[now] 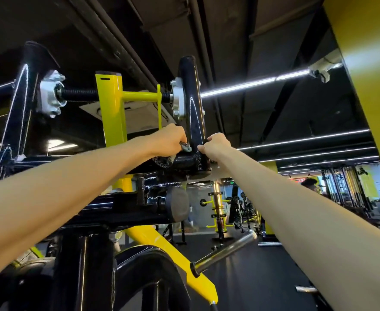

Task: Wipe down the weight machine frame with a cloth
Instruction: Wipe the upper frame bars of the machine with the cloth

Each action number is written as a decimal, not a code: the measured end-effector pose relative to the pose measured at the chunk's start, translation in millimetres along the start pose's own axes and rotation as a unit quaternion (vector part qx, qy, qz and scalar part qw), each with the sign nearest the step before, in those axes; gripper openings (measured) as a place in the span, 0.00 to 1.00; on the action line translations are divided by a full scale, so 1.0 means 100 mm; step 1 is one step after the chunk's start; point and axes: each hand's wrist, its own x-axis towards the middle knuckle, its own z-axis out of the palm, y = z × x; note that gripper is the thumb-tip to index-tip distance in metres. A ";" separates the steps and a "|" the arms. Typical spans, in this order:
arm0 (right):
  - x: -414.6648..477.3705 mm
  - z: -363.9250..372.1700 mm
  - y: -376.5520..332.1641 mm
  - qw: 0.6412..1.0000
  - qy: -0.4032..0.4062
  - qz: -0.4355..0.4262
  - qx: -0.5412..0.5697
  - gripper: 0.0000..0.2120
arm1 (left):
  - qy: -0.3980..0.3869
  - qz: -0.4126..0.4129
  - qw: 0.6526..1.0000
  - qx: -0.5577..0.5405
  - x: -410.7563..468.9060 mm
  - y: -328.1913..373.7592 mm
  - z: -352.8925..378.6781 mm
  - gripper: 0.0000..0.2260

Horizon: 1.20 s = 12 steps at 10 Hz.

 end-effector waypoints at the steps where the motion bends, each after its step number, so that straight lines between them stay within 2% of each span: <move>1: 0.08 0.04 0.00 0.999 0.008 0.015 0.039 0.19 | 0.001 0.017 0.999 0.043 -0.04 0.05 -0.01 0.10; 3: 0.19 0.05 0.00 0.993 0.013 0.058 0.106 0.20 | -0.023 -0.012 0.999 0.023 0.03 0.08 -0.02 0.13; 5: 0.23 0.04 -0.05 0.996 0.009 0.070 0.053 0.15 | -0.011 -0.004 0.999 0.033 -0.03 0.14 -0.02 0.11; 6: 0.25 0.07 -0.01 0.995 0.019 0.074 0.065 0.17 | -0.018 -0.038 0.999 -0.006 -0.02 0.17 0.02 0.13; 7: 0.23 0.08 -0.03 0.995 0.007 0.074 0.063 0.18 | 0.001 -0.034 0.998 -0.053 -0.07 0.12 0.01 0.10; 8: 0.18 0.05 -0.09 0.996 -0.003 0.084 0.010 0.18 | 0.033 -0.003 0.998 -0.046 -0.09 0.13 0.03 0.11; 9: 0.20 0.05 -0.08 0.997 -0.012 0.061 0.047 0.21 | 0.039 -0.018 0.999 -0.021 -0.04 0.15 0.05 0.08; 10: 0.21 0.05 -0.03 0.996 -0.009 0.060 0.064 0.22 | 0.016 -0.047 0.998 -0.048 -0.04 0.14 0.03 0.10; 11: 0.13 0.05 -0.11 0.997 -0.006 0.073 0.036 0.21 | 0.034 -0.016 0.998 -0.059 -0.12 0.14 0.00 0.10; 12: 0.09 0.05 -0.13 0.996 0.000 0.083 0.030 0.21 | 0.061 0.031 0.998 -0.014 -0.17 0.18 0.02 0.11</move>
